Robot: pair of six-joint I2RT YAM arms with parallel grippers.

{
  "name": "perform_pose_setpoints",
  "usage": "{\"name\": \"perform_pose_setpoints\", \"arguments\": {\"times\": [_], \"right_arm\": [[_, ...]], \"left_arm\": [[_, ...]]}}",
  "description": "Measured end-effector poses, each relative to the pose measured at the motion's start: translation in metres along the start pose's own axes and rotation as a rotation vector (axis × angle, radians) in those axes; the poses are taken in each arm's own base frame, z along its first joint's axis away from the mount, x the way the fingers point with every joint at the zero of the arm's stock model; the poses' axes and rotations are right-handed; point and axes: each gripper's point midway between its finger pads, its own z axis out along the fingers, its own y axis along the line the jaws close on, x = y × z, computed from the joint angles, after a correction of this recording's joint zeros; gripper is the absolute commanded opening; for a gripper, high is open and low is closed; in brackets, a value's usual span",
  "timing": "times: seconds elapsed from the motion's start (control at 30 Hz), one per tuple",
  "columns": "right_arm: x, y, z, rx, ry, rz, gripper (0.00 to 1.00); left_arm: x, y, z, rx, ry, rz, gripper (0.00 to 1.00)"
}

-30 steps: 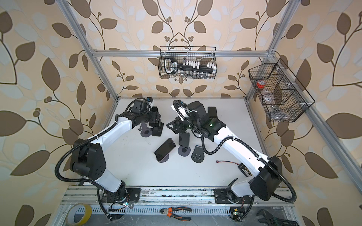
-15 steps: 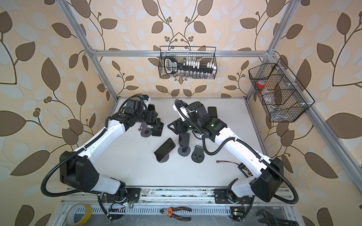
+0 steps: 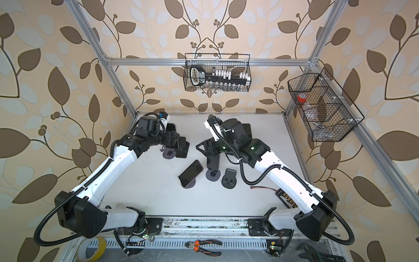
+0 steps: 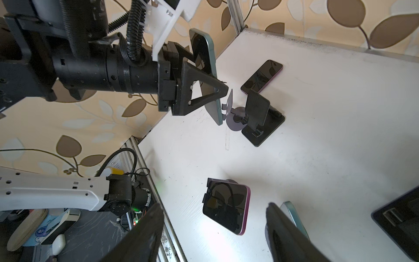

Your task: Remove the phone from the phone stand

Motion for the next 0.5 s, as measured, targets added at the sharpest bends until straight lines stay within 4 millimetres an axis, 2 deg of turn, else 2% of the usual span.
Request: {"name": "perform_pose_setpoints", "arguments": {"times": [0.3, 0.5], "right_arm": [[0.011, 0.012, -0.004, -0.018, 0.027, 0.026, 0.71], [0.014, 0.018, -0.003, -0.029, 0.036, 0.033, 0.71]], "left_arm": [[0.018, -0.002, -0.034, 0.001, 0.014, 0.025, 0.59], [0.043, 0.002, -0.045, -0.010, 0.057, 0.030, 0.59]]}}
